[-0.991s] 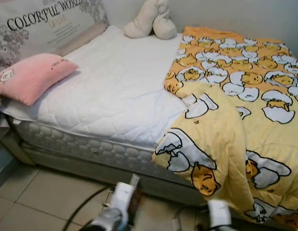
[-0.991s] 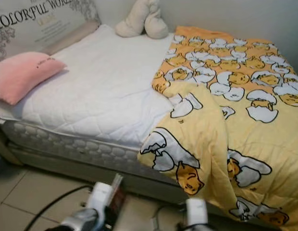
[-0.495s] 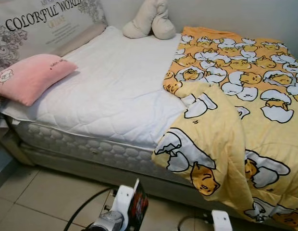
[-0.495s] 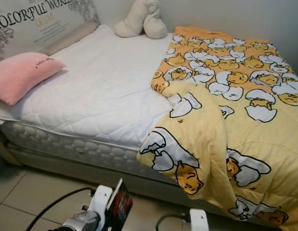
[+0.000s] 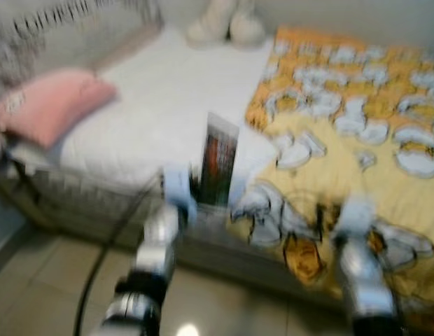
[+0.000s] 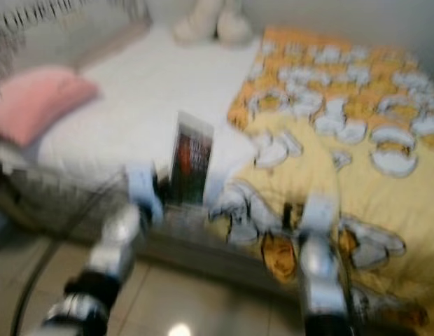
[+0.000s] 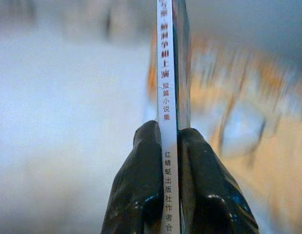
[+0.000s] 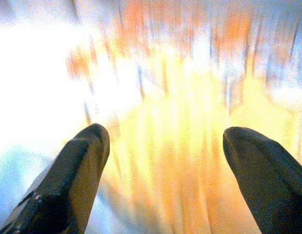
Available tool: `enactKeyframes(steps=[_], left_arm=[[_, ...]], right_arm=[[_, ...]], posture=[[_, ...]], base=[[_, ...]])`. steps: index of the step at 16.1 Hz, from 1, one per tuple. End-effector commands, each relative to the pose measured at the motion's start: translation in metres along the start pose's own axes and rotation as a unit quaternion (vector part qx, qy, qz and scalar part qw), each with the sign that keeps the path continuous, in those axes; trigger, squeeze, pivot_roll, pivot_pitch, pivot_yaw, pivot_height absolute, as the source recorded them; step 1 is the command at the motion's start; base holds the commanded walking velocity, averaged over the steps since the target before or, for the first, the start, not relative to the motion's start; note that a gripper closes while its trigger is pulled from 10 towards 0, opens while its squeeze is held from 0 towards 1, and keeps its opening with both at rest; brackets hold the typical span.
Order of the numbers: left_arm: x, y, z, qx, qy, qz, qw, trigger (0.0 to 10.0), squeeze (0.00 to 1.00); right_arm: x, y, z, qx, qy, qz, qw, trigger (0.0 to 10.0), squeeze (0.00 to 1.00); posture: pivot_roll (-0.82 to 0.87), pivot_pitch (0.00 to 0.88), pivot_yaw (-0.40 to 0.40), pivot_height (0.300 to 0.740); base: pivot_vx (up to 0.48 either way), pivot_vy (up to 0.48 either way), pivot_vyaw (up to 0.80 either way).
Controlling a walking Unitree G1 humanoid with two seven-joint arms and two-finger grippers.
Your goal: Clean up the room
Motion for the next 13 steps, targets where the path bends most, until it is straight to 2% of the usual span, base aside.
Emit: enactKeyframes(steps=[1, 2, 3, 4, 5, 6, 8, 10, 13], left_arm=[[0.005, 0.043, 0.021, 0.01, -0.04, 0.086, 0.995, 10.0, 0.0], [0.002, 0.054, 0.033, 0.032, -0.064, 0.111, 0.991, 10.0, 0.0], [0.0, 0.053, 0.037, 0.031, -0.073, 0.112, 0.991, 10.0, 0.0], [-0.004, 0.044, 0.04, 0.027, -0.083, 0.109, 0.99, 10.0, 0.0], [-0.007, 0.037, 0.036, 0.024, -0.074, 0.097, 0.992, 10.0, 0.0], [-0.009, 0.03, 0.033, 0.005, -0.065, 0.076, 0.995, 10.0, 0.0], [-0.011, 0.019, 0.023, -0.01, -0.042, 0.042, 0.998, 10.0, 0.0], [-0.01, 0.002, 0.008, -0.001, -0.009, 0.002, 1.0, 10.0, 0.0], [-0.01, -0.011, -0.005, 0.01, 0.014, -0.028, 0.999, 10.0, 0.0]], right_arm=[[-0.009, 0.026, -0.002, -0.004, -0.009, 0.059, 0.998, 10.0, 0.0], [-0.018, 0.028, -0.002, -0.019, -0.024, 0.074, 0.997, 10.0, 0.0], [-0.025, 0.026, -0.003, -0.021, -0.027, 0.081, 0.996, 10.0, 0.0], [-0.031, 0.011, -0.004, -0.015, -0.037, 0.058, 0.998, 10.0, 0.0], [-0.034, 0.009, -0.002, -0.012, -0.043, 0.042, 0.998, 10.0, 0.0], [-0.034, 0.012, -0.003, -0.018, -0.037, 0.044, 0.998, 10.0, 0.0], [-0.028, 0.016, -0.008, 0.003, -0.023, 0.03, 0.999, 10.0, 0.0], [-0.02, 0.02, -0.016, 0.004, -0.001, 0.033, 0.999, 10.0, 0.0], [-0.016, 0.021, -0.017, -0.002, 0.003, 0.037, 0.999, 10.0, 0.0]], posture=[[0.11, 0.0, 0.021, 0.74], [0.12, 0.0, 0.02, 0.74], [0.12, 0.0, 0.021, 0.74], [0.12, 0.0, 0.022, 0.74], [0.12, 0.0, 0.028, 0.74], [0.11, 0.0, 0.029, 0.74], [0.11, 0.0, 0.033, 0.74], [0.11, 0.0, 0.037, 0.74], [0.1, 0.0, 0.035, 0.74]], base=[[0.0, 0.0, 0.0], [0.0, 0.0, 0.0], [0.0, 0.0, 0.0], [0.0, 0.0, 0.0], [0.0, 0.0, 0.0], [0.0, 0.469, 0.0], [0.0, 0.471, 0.0], [0.0, 0.474, 0.0], [0.0, 0.476, 0.0]])
Point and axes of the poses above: a point about 5 cm out from each wrist's last joint towards the gripper, its own x axis pointing out of the wrist towards the gripper, its own y axis along the axis of the wrist's last joint, z = x × y, the point moved 1 cm from there along x, pointing out of the wrist towards the gripper, and after that the axes turned 10 degrees about -x, right-handed, at the moved point
